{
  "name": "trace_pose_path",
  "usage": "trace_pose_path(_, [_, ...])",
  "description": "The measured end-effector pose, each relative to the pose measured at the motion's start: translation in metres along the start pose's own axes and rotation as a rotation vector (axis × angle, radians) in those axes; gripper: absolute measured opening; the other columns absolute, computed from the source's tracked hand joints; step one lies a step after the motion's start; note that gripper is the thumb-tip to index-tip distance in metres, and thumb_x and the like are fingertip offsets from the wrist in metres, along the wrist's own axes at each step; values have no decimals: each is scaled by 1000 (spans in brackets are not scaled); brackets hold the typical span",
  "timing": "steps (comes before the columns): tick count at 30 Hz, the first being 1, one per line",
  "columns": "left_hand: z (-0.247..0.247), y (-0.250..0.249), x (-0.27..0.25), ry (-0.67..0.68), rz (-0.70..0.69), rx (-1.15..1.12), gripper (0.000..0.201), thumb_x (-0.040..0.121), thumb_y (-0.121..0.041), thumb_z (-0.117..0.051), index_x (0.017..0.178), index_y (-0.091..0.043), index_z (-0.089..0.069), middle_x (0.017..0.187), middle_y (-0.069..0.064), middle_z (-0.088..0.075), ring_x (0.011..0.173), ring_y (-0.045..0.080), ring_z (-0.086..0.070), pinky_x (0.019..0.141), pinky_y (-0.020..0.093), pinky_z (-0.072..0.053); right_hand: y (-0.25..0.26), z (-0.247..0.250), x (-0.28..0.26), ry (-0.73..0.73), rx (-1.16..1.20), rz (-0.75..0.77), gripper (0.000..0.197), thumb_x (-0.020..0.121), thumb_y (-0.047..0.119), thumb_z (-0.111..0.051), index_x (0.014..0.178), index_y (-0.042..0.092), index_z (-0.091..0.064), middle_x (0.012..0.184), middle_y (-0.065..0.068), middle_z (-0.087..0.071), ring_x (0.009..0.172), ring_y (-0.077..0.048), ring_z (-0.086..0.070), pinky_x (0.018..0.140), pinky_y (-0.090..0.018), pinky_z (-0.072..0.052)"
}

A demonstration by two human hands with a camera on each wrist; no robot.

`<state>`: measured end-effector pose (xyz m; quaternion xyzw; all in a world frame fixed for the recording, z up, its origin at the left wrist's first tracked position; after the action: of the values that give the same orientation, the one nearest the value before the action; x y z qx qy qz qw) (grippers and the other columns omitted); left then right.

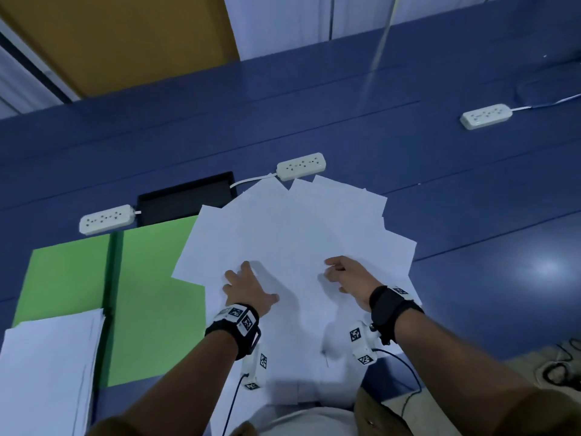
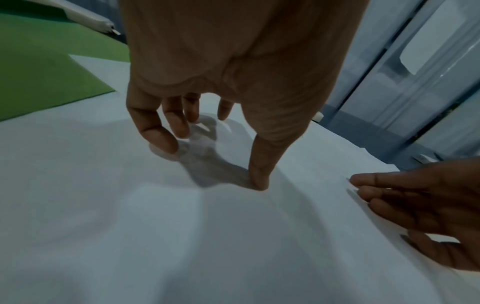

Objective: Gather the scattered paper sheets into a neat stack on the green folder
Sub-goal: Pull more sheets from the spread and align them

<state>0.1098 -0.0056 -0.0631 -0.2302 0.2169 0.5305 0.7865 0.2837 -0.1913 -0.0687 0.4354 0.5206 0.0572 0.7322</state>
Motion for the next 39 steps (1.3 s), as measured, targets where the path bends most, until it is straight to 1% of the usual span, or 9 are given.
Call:
trace_pose_path(5, [7, -12, 6, -1, -252, 263, 113, 60, -63, -86, 150, -35, -24, 144, 5, -25, 134, 33, -33, 104, 51, -42, -5, 2, -1, 6, 62, 3, 44, 101, 14, -65, 143, 17, -52, 134, -13, -63, 111, -20, -60, 85, -29, -48])
trace_pose_path(13, [-17, -18, -18, 81, -336, 366, 142, 51, -68, -89, 157, -37, 1, 163, 10, 1, 153, 38, -5, 111, 62, -36, -4, 2, 0, -74, 109, 0, 76, 99, 19, -71, 157, 27, -23, 119, -8, -63, 102, -21, -65, 86, -34, -51])
trace_pose_path(15, [-16, -17, -18, 49, -330, 388, 144, 48, -70, -89, 156, -34, -1, 160, 8, -9, 149, 37, -16, 106, 60, -41, 1, 4, 2, -91, 66, -25, 74, 97, 20, -74, 154, 26, -27, 122, -10, -60, 98, -23, -65, 83, -34, -54])
trace_pose_path(20, [-14, -17, -16, -9, -324, 447, 149, 40, -81, -83, 156, -27, -6, 144, 4, -28, 131, 33, -36, 104, 55, -37, 11, 7, 8, -235, -391, -30, 66, 88, 31, -81, 144, 15, -49, 146, -13, -42, 123, -30, -56, 99, -36, -50])
trace_pose_path(26, [-14, -18, -15, -23, -327, 470, 152, 41, -82, -82, 157, -24, -4, 141, 7, -29, 129, 34, -36, 106, 52, -34, 21, 7, 5, -244, -462, -37, 67, 89, 25, -80, 143, 9, -43, 134, -8, -46, 105, -23, -49, 83, -29, -42])
trace_pose_path(30, [-13, -17, -14, -13, -331, 466, 156, 41, -82, -82, 159, -26, 3, 142, 8, -29, 131, 34, -35, 109, 53, -33, 16, 6, 2, -215, -364, 5, 44, 93, 24, -78, 130, 14, -56, 117, 1, -56, 108, -21, -54, 87, -28, -41])
trace_pose_path(33, [-11, -14, -13, 3, -314, 441, 156, 39, -83, -82, 158, -26, 1, 144, 9, -28, 133, 36, -33, 111, 55, -31, 9, 0, -2, -225, -376, 85, 15, 97, 25, -72, 94, 22, -57, 88, 5, -54, 88, -21, -52, 73, -28, -39])
trace_pose_path(36, [-9, -13, -13, 9, -319, 432, 159, 40, -83, -82, 159, -29, 8, 156, 14, -17, 144, 41, -23, 117, 60, -24, 2, -1, -11, -256, -315, 173, 39, 98, 21, -69, 74, 21, -38, 69, 7, -34, 65, -17, -33, 64, -30, -28])
trace_pose_path(39, [-7, -8, -14, 13, -364, 394, 160, 47, -81, -83, 159, -29, 20, 167, 13, 4, 155, 41, -2, 121, 65, -10, -2, -2, -26, -246, -243, 255, 51, 98, 19, -70, 70, 22, -27, 66, 10, -26, 62, -13, -24, 64, -32, -20])
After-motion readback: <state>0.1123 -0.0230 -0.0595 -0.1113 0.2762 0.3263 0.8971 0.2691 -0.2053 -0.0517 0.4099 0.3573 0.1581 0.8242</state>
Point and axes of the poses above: each hand's wrist, its own x-axis towards the middle knuckle, its own z-axis out of the back of the hand, y = z × x, the point moved 1 cm from there along x, towards the middle knuckle
